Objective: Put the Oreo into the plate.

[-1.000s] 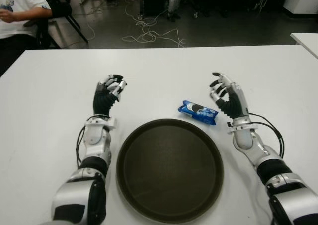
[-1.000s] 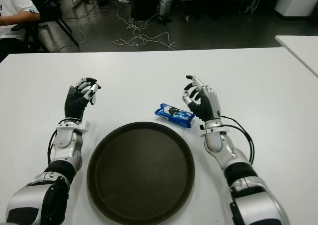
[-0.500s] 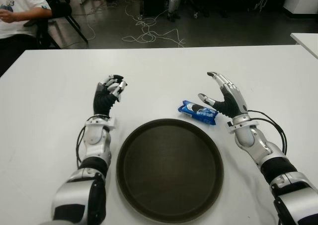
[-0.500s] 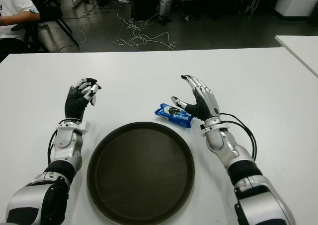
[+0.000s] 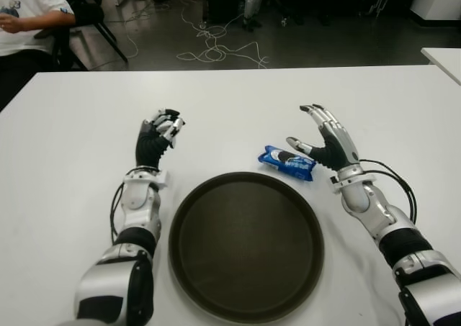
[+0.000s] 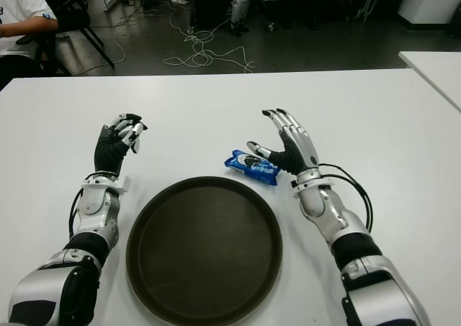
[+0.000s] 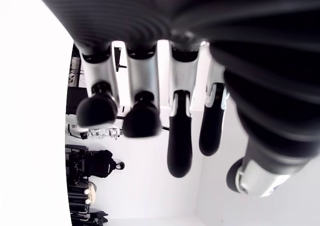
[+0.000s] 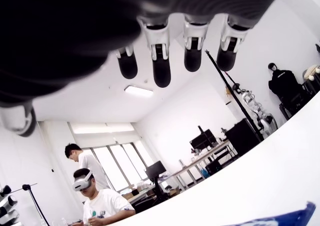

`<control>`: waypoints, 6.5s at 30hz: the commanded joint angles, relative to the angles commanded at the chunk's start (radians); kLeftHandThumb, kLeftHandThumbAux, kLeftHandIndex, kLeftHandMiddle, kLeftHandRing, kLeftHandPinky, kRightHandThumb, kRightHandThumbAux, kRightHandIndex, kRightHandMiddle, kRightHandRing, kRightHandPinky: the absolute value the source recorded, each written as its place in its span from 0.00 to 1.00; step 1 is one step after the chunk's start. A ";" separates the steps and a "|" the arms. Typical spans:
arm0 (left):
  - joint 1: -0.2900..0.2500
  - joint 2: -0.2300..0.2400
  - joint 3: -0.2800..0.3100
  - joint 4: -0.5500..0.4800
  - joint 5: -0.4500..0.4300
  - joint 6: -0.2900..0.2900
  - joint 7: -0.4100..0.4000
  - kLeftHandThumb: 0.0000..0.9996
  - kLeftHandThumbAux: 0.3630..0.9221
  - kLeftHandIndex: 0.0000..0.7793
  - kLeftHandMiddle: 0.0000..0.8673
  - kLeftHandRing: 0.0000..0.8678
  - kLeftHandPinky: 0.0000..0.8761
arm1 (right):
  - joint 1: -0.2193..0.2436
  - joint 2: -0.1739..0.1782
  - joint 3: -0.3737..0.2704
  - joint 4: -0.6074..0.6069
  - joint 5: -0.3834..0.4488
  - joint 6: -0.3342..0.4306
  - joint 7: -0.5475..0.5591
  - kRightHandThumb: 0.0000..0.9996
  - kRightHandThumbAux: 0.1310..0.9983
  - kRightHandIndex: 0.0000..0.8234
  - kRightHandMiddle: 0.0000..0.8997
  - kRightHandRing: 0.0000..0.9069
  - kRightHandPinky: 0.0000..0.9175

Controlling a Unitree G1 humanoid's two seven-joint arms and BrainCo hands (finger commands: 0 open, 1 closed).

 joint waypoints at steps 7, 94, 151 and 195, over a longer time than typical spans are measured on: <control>-0.001 -0.001 0.005 -0.001 -0.009 0.003 -0.013 0.86 0.53 0.53 0.61 0.93 0.92 | -0.006 -0.005 0.007 0.004 -0.018 0.034 -0.005 0.15 0.22 0.00 0.00 0.00 0.04; 0.004 0.006 -0.007 -0.007 0.010 0.014 0.000 0.86 0.53 0.53 0.61 0.93 0.92 | -0.056 -0.055 0.141 -0.170 -0.117 0.265 0.309 0.00 0.67 0.15 0.19 0.22 0.26; 0.012 0.006 -0.013 -0.021 -0.003 0.020 -0.003 0.86 0.54 0.53 0.60 0.94 0.92 | -0.162 -0.012 0.229 0.022 -0.171 0.386 0.223 0.00 0.73 0.26 0.27 0.29 0.29; 0.044 0.004 -0.053 -0.099 0.023 0.036 0.044 0.86 0.54 0.53 0.61 0.95 0.94 | -0.170 -0.035 0.211 0.050 -0.155 0.347 0.242 0.00 0.69 0.21 0.21 0.22 0.18</control>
